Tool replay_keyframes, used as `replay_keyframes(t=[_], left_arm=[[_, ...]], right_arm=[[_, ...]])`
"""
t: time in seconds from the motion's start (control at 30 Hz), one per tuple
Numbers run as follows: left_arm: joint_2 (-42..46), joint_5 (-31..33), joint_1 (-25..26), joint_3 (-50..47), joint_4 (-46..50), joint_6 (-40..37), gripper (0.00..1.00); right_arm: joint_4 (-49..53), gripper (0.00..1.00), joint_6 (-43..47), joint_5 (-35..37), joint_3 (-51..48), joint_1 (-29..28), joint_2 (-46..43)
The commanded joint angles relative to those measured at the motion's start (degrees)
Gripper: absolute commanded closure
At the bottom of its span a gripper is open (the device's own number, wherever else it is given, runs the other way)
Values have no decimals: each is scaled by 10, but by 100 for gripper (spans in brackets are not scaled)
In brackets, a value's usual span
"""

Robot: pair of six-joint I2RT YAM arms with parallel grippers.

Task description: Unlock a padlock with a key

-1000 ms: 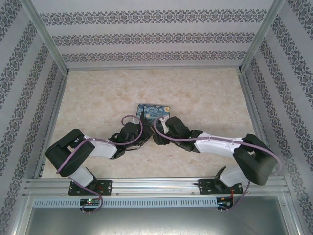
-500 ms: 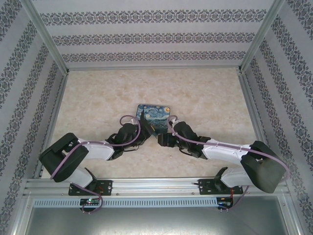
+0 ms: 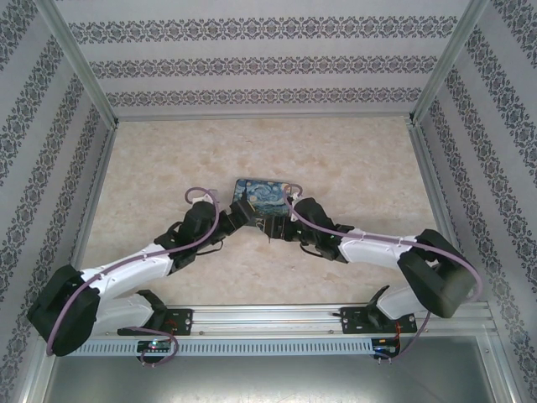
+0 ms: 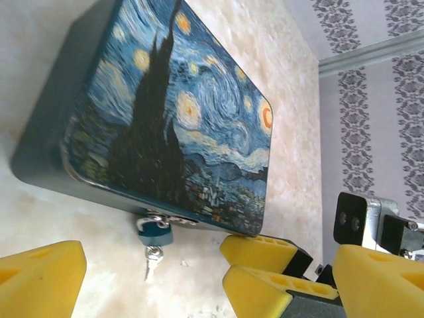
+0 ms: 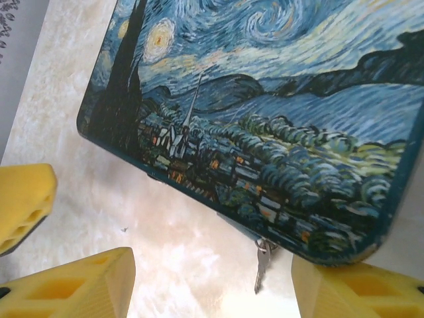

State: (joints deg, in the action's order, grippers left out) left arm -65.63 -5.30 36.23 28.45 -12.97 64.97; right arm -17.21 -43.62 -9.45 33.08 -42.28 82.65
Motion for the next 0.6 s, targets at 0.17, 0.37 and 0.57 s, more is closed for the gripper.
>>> replay_keyframes(t=[0.17,0.37,0.57], left_arm=[[-2,-11,-40,31,83,-54,3],[-19,-17,-48,60,118,-87,3],[-36,-35,-68,89,145,-114,2]], right_arm=[[-27,37,10,-19,60,44,56],[-32,42,26,-39,50,39,54],[-34,52,58,-36,23,21,55]])
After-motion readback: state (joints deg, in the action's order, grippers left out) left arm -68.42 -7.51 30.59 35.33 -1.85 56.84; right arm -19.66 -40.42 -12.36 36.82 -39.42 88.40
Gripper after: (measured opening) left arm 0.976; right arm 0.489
